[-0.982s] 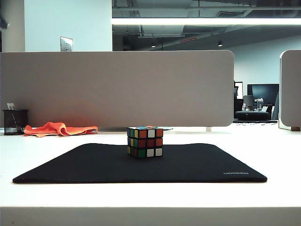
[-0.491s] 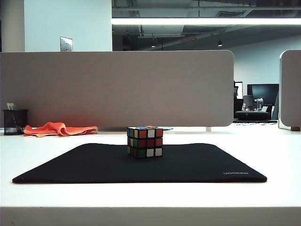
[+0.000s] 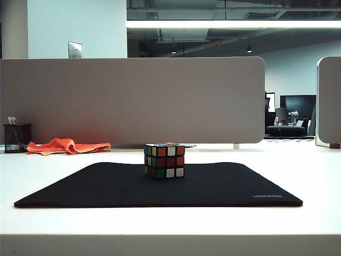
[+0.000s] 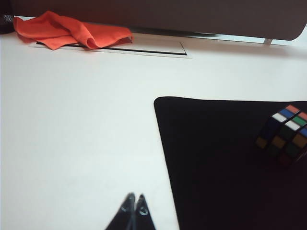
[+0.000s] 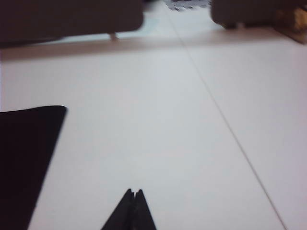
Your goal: Pick up the cube on the right side of the mouse pad, then place it in the center of the mouse pad.
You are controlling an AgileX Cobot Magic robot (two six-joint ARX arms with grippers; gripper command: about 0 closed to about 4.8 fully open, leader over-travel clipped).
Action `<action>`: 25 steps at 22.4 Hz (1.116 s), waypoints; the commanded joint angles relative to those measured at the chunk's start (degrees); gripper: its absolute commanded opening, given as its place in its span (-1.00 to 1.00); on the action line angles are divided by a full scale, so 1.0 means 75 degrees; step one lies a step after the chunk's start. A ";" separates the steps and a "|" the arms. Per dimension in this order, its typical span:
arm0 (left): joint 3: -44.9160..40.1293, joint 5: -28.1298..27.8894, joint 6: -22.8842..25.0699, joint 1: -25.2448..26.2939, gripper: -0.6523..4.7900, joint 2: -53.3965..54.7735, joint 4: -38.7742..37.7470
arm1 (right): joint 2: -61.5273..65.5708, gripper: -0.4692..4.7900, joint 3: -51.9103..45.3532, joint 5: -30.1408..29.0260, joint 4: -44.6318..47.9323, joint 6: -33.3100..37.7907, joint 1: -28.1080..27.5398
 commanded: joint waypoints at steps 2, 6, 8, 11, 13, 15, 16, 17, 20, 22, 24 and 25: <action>-0.0332 0.0073 0.0423 0.0000 -0.78 -0.0012 0.0592 | -0.0163 -0.83 -0.0385 -0.0988 0.1361 -0.1037 0.0012; -0.0737 0.0460 0.0425 -0.0003 -0.78 -0.0012 0.1134 | -0.0233 -0.83 -0.0592 -0.1941 0.1413 -0.1574 0.0012; -0.0729 0.0458 0.0586 -0.0006 -0.78 -0.0012 0.1046 | -0.0233 -0.83 -0.0653 -0.2087 0.1419 -0.1574 0.0012; -0.0729 0.0463 0.0871 -0.0006 -0.78 -0.0012 0.1148 | -0.0236 -0.83 -0.0697 -0.2253 0.1422 -0.1612 0.0012; -0.0729 0.0460 0.0918 -0.0006 -0.78 -0.0012 0.1233 | -0.0236 -0.82 -0.0729 -0.2401 0.1428 -0.1766 0.0012; -0.0729 0.0460 0.0915 -0.0006 -0.78 -0.0012 0.1291 | -0.0236 -0.82 -0.0799 -0.2527 0.1521 -0.1769 0.0012; -0.0729 0.0460 0.0915 -0.0006 -0.78 -0.0012 0.1291 | -0.0236 -0.83 -0.0845 -0.2532 0.1571 -0.1769 0.0012; -0.0729 0.0460 0.0915 -0.0006 -0.78 -0.0012 0.1285 | -0.0233 -0.83 -0.0863 -0.2532 0.1533 -0.1781 0.0012; -0.0729 0.0458 0.0915 -0.0006 -0.78 -0.0012 0.1303 | -0.0236 -0.82 -0.0863 -0.2532 0.1518 -0.1912 0.0012; -0.0729 0.0458 0.0909 -0.0006 -0.78 -0.0012 0.1303 | -0.0236 -0.82 -0.0863 -0.2530 0.1501 -0.1900 0.0012; -0.0729 0.0458 0.0857 -0.0006 -0.78 -0.0012 0.1256 | -0.0233 -0.82 -0.0863 -0.2509 0.1387 -0.1906 0.0012; -0.0729 0.0458 0.0842 -0.0009 -0.78 -0.0012 0.1221 | -0.0236 -0.82 -0.0863 -0.2509 0.1352 -0.1906 0.0012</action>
